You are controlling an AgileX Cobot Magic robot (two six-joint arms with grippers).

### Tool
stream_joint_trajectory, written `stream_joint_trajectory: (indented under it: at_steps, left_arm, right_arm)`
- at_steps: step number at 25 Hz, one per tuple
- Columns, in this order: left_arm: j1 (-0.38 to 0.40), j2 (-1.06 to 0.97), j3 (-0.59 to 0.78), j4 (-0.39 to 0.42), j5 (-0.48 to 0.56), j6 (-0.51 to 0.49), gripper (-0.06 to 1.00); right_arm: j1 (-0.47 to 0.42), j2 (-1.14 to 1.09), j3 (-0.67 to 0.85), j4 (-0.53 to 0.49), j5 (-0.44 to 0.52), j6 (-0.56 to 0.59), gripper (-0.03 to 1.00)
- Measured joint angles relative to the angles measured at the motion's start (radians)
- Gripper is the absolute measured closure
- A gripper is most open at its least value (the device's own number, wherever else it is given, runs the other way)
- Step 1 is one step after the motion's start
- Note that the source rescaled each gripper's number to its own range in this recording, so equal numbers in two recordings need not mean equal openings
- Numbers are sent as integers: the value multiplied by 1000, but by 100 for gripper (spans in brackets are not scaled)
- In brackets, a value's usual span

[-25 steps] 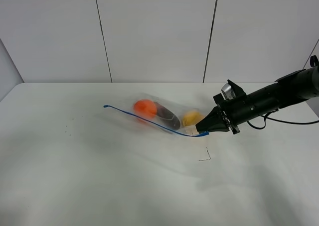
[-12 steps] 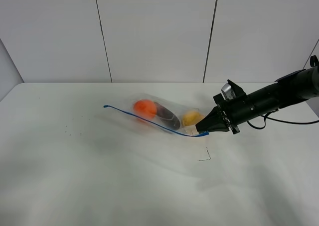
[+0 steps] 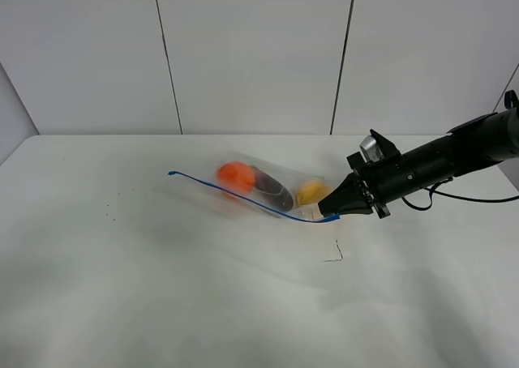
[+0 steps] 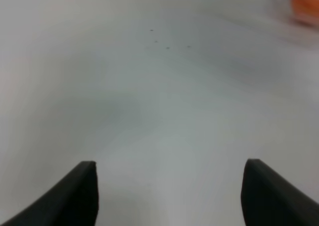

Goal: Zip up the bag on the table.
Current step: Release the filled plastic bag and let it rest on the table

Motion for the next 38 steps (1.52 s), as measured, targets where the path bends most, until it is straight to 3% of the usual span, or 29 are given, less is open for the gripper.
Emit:
stream_joint_trajectory:
  at_steps: [5,30,32,35,38]
  left_arm:
    - [0,0,0,82,0,-91,26]
    - [0,0,0,69,0,-126,19]
    - [0,0,0,69,0,-126,15]
    - [0,0,0,69,0,-126,-1]
    - [0,0,0,69,0,-126,-5]
  right_arm:
    - [0,0,0,9,0,0,97]
    - [0,0,-1,28,3,-2,97]
    - [0,0,-1,28,3,-2,97]
    - [0,0,-1,28,3,-2,97]
    - [0,0,-1,28,3,-2,97]
